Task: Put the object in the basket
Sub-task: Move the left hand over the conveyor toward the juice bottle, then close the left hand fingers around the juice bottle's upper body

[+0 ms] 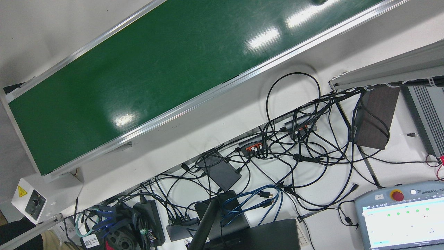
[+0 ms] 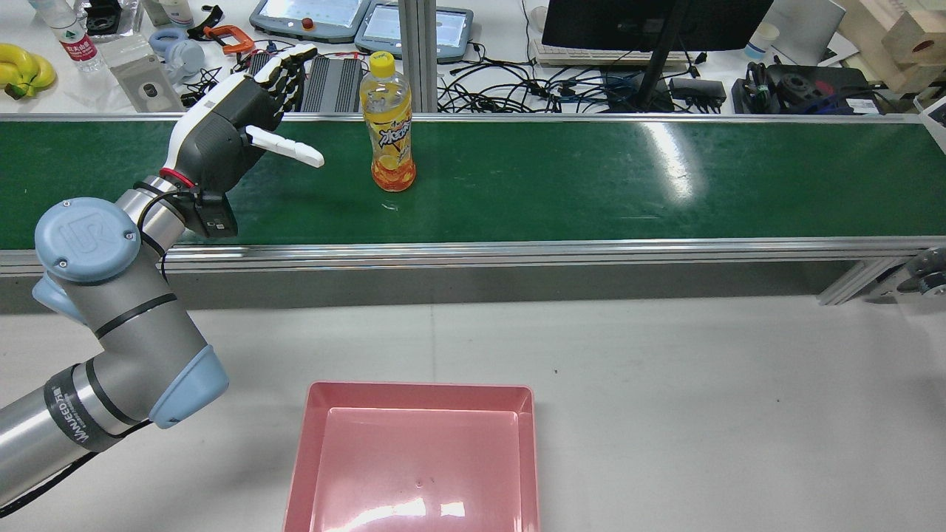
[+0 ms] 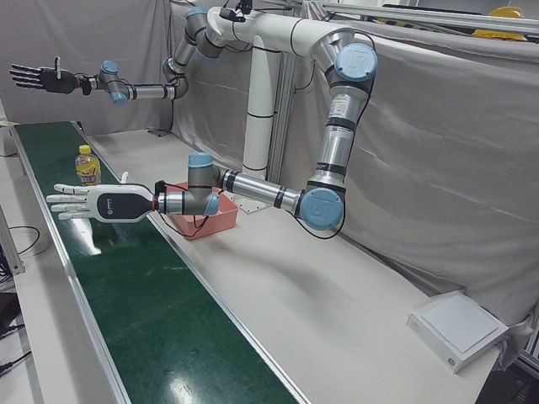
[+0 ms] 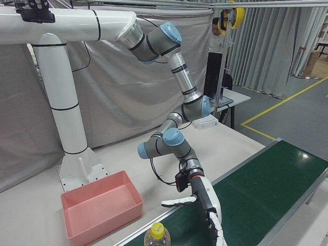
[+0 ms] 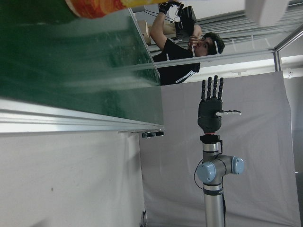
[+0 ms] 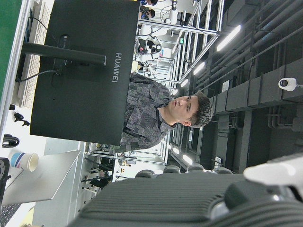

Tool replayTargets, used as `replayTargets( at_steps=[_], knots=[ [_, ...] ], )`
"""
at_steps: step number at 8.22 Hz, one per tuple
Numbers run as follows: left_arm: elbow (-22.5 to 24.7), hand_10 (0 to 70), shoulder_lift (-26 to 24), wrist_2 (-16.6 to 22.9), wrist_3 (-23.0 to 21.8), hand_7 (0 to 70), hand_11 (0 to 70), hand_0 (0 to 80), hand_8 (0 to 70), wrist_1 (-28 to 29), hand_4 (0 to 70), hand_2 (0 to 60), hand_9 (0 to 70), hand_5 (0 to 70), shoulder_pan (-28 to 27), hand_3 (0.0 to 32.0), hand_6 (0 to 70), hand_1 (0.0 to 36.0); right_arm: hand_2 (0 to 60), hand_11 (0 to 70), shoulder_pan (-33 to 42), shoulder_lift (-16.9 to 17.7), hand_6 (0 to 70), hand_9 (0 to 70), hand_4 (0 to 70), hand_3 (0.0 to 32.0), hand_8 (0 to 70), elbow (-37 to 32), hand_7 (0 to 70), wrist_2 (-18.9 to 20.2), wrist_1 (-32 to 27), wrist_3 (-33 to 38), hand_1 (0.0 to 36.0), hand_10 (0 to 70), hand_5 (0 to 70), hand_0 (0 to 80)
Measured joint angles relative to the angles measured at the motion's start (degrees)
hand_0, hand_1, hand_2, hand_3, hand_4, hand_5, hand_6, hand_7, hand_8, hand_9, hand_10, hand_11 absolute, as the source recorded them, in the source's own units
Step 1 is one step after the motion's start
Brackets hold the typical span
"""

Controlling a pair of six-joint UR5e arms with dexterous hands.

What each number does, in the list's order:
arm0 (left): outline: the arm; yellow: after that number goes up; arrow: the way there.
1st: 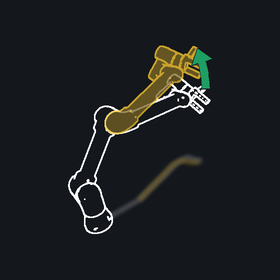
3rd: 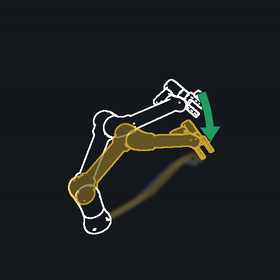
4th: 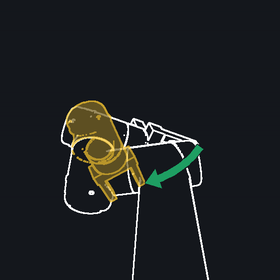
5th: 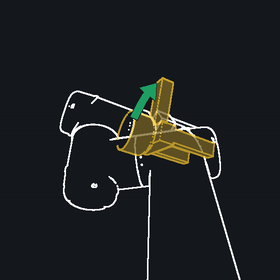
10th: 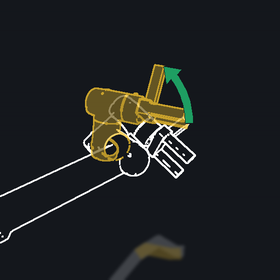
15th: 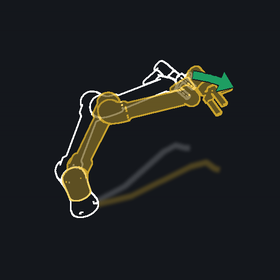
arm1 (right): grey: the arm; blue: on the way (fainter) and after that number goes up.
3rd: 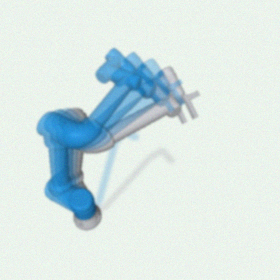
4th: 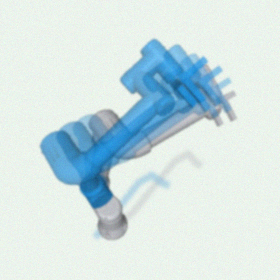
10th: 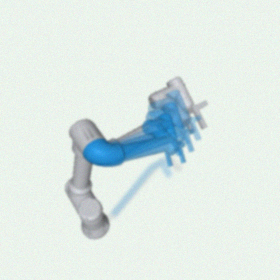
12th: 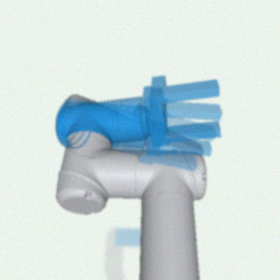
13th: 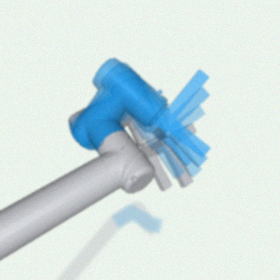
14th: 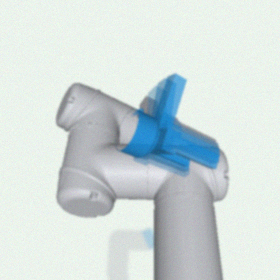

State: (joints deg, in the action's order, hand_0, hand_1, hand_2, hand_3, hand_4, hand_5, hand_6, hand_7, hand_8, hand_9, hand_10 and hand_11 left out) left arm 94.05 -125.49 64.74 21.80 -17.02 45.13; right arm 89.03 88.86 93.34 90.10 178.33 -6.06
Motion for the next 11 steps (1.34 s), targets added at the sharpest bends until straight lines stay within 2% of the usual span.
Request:
replayTargets(
  at_steps=[2,5,7,11],
  knots=[
    [-0.9,0.0,-0.6,0.2,0.0,0.0,2.1,67.5,0.0,0.6,1.6,0.0,0.0,26.1,-0.1,0.0,0.0,12.4,0.0,0.0,0.0,0.0,0.0,0.0,0.0,0.0,0.0,0.1,0.0,0.0,0.0,0.0,0.0,0.0,0.0,0.0],
    [-4.6,0.0,-2.6,1.1,-0.2,0.0,1.2,69.2,0.0,2.1,1.4,0.0,0.0,25.8,0.0,0.0,0.0,12.7,0.0,0.0,0.0,0.0,0.0,0.0,0.0,0.0,0.0,0.0,0.0,0.0,0.0,0.0,0.0,0.0,0.0,0.0],
    [-4.9,0.0,-3.5,2.0,-0.2,0.0,0.9,70.2,0.0,2.0,1.1,0.0,0.0,23.9,0.0,0.0,0.0,12.9,0.0,0.0,0.0,0.0,0.0,0.0,0.0,0.0,0.0,0.1,0.0,0.1,0.0,0.0,0.0,0.0,0.0,0.0],
    [-4.7,0.6,-5.2,2.2,-0.1,0.4,3.3,71.4,0.0,1.0,1.4,0.0,0.0,26.6,-0.3,0.0,0.0,13.0,0.0,0.0,0.0,0.0,0.0,0.0,0.0,0.0,0.0,0.1,0.0,0.1,0.0,0.0,0.0,0.0,0.0,0.0]
  ],
)
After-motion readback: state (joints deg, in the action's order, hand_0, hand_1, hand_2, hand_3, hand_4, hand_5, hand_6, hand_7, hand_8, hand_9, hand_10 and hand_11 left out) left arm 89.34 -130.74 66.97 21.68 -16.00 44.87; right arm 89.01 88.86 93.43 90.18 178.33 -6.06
